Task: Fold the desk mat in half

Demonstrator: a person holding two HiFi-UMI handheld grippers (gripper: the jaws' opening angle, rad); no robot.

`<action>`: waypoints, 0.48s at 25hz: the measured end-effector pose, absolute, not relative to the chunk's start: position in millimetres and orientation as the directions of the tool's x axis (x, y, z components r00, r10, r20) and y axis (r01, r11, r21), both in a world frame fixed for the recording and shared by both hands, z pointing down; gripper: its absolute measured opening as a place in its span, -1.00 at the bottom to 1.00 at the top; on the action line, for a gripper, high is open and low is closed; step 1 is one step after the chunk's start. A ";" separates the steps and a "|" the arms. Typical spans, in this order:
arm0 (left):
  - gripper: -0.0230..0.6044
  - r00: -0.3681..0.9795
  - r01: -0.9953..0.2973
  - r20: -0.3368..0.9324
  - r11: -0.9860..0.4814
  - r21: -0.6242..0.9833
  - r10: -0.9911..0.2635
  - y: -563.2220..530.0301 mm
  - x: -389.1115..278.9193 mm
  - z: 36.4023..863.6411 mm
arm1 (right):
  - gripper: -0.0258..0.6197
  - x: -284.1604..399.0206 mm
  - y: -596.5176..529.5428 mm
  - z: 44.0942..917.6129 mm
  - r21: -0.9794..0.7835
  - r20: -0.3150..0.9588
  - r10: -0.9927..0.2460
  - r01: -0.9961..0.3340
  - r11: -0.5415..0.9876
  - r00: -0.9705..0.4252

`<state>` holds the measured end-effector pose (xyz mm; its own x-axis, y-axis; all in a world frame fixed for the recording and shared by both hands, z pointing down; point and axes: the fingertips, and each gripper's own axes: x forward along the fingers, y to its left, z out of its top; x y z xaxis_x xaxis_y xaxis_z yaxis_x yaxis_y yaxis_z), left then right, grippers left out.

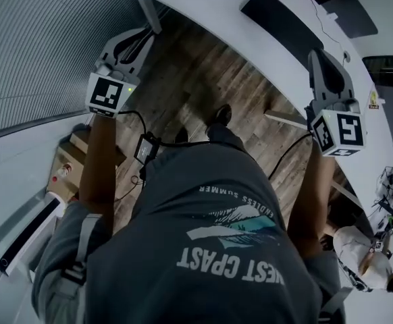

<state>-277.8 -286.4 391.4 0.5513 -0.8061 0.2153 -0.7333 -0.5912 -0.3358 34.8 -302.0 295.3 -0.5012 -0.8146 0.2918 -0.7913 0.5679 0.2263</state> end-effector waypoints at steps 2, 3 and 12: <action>-0.76 0.555 -0.739 0.205 -0.591 -0.324 -0.806 -279.1 -285.6 386.2 | -0.81 24.9 -285.0 285.0 0.223 0.283 -0.811 -0.788 0.574 -0.512; -0.76 0.559 -0.740 0.201 -0.593 -0.316 -0.805 -274.6 -288.9 383.9 | -0.82 20.1 -276.5 280.6 0.223 0.279 -0.808 -0.784 0.580 -0.519; -0.76 0.601 -0.715 0.211 -0.636 -0.290 -0.771 -239.7 -296.5 373.7 | -0.83 9.2 -230.7 261.6 0.195 0.261 -0.811 -0.794 0.576 -0.524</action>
<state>-296.5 -239.7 373.7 0.6009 -0.7710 0.2111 -0.7146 -0.6364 -0.2904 9.2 -230.7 261.6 -0.5244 -0.8105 0.2608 -0.7935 0.5763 0.1954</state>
